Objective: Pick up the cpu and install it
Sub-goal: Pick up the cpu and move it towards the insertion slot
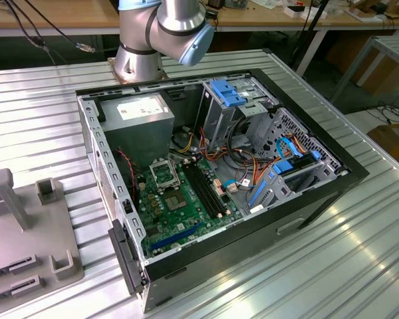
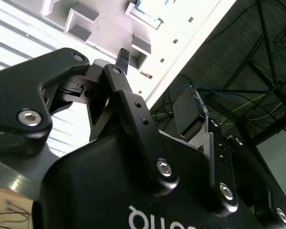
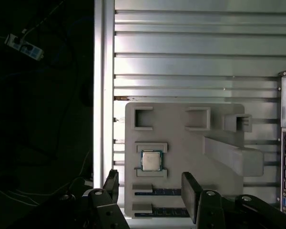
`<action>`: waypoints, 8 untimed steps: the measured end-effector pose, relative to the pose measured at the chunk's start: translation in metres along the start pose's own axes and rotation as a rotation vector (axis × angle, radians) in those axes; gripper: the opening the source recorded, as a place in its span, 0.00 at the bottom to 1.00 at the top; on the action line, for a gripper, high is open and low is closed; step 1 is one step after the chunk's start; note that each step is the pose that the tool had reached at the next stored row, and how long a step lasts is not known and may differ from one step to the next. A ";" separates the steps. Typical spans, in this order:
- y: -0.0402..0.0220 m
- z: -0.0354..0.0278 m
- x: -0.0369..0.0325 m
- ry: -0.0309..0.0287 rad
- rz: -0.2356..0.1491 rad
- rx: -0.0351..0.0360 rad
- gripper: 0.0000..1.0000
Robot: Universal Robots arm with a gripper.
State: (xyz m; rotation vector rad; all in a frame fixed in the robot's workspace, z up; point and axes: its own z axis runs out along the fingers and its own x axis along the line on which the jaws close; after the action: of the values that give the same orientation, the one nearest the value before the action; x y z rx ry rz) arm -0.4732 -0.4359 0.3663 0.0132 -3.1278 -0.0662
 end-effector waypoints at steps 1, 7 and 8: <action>0.0000 0.0006 0.0000 0.0000 0.000 0.0000 0.64; -0.0002 0.0048 -0.0001 0.0000 -0.001 0.0000 0.64; -0.0002 0.0053 -0.0001 0.0001 -0.001 0.0000 0.64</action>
State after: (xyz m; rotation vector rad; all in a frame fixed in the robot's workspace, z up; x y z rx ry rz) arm -0.4732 -0.4359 0.3610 0.0154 -3.1278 -0.0661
